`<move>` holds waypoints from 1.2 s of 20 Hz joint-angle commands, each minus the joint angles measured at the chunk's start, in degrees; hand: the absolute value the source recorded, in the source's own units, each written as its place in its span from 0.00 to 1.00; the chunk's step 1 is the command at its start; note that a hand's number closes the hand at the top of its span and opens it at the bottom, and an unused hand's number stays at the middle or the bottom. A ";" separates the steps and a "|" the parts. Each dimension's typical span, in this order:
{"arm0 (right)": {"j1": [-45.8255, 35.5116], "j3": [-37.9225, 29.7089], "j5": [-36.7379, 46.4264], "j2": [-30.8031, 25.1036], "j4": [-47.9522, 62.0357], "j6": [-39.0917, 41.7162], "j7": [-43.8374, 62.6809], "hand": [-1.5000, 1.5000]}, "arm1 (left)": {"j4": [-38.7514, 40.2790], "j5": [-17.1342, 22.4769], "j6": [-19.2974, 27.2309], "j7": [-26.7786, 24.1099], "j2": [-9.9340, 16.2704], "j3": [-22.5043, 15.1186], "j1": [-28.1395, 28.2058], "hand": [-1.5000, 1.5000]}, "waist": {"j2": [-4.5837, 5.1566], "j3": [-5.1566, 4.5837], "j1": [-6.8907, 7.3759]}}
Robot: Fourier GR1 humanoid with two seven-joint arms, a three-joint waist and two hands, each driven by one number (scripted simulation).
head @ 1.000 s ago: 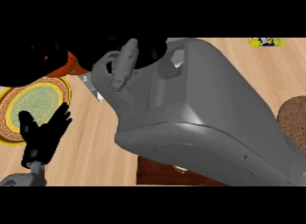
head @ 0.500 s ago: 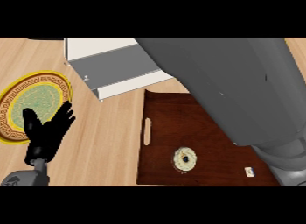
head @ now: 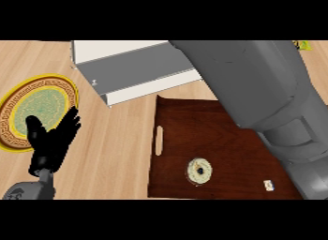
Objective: Pick the squash from the tray and place it in the tiered shelf
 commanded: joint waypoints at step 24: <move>-6.89 -5.23 5.82 2.16 26.85 -9.77 -20.71 1.00 | 4.49 -1.99 -1.87 -2.29 -1.27 0.54 -0.03 0.50 | 0.45 -0.24 0.40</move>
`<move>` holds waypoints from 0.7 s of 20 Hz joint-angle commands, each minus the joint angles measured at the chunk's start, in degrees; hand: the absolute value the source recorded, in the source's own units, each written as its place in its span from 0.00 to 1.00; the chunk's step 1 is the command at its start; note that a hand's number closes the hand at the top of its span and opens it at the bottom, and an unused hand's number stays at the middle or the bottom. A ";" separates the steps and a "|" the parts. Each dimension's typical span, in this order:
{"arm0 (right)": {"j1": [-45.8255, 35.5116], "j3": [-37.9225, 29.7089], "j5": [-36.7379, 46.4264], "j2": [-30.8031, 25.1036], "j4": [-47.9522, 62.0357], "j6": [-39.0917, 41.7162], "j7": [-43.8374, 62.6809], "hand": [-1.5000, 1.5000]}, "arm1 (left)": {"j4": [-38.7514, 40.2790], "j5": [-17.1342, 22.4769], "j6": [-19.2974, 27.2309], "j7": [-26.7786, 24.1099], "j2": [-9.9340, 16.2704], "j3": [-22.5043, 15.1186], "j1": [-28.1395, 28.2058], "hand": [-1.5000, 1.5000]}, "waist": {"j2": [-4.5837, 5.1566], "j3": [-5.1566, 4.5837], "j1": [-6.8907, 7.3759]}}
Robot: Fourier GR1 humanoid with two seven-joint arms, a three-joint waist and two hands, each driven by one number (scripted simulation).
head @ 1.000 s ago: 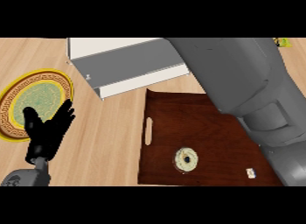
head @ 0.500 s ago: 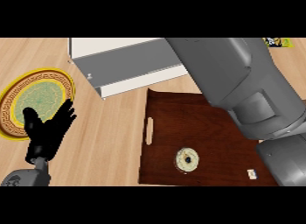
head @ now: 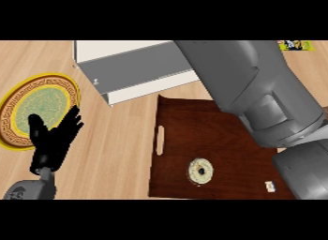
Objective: Pick the squash from the tray and place it in the tiered shelf
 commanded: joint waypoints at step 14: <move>-0.59 -18.87 -16.04 0.24 -3.06 -11.33 0.02 0.00 | -0.45 0.68 -1.62 1.69 0.37 0.68 1.60 0.50 | -0.18 -0.16 -0.37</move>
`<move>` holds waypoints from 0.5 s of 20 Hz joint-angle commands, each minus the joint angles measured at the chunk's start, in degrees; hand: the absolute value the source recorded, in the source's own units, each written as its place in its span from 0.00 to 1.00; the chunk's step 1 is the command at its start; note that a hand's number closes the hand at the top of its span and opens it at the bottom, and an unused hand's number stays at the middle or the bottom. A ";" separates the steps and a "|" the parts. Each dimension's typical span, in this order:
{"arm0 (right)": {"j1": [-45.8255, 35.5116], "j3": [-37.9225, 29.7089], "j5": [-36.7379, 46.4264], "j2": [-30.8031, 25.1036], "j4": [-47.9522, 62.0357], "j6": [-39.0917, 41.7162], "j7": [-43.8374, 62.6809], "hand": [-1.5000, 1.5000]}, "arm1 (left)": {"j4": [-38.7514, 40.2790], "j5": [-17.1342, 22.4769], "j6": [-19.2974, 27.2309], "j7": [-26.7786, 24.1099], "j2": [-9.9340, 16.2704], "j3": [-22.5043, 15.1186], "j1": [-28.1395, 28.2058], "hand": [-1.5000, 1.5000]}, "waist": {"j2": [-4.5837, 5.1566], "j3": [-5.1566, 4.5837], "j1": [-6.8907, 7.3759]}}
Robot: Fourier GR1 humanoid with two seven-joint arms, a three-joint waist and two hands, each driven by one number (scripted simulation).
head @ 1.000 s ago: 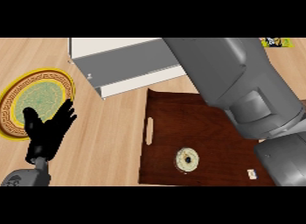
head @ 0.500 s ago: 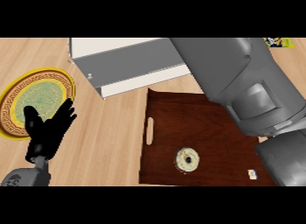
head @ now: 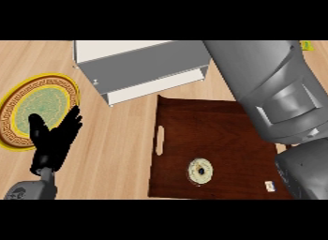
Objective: Pick the squash from the tray and place it in the tiered shelf
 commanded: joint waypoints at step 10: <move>1.57 -6.32 -2.73 -7.43 -0.24 -12.22 -0.51 0.00 | 2.62 -0.66 -0.53 -1.86 -0.70 0.39 2.20 0.50 | -0.01 -0.19 -0.70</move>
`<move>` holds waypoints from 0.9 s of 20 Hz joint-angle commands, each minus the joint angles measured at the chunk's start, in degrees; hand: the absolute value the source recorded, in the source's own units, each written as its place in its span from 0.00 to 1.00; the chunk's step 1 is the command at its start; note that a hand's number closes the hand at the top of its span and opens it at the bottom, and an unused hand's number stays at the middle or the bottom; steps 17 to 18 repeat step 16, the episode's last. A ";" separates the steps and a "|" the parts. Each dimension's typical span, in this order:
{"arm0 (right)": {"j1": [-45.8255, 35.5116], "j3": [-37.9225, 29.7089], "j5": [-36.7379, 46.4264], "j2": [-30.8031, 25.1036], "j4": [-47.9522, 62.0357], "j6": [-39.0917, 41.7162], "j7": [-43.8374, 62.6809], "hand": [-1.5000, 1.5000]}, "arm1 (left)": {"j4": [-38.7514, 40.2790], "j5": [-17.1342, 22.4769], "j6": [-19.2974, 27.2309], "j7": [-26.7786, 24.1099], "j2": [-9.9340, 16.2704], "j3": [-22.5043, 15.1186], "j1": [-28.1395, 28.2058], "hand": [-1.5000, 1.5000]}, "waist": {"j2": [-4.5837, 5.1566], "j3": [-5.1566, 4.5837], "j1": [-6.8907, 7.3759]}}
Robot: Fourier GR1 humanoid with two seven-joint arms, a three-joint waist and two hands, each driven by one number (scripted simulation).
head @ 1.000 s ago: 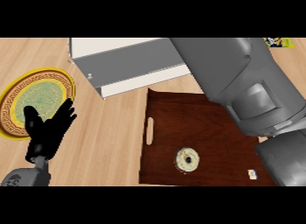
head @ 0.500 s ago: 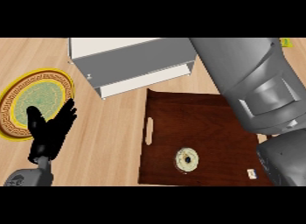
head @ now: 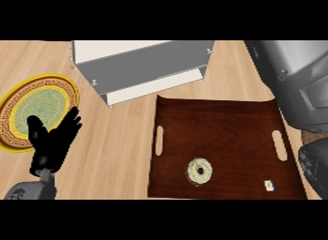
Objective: Pick the squash from the tray and place it in the tiered shelf
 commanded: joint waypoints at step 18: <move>12.63 -7.86 -8.93 -19.88 -5.28 11.93 -1.40 0.00 | -1.70 0.13 -0.06 2.80 -0.28 0.90 2.40 0.50 | -0.39 -0.13 -1.19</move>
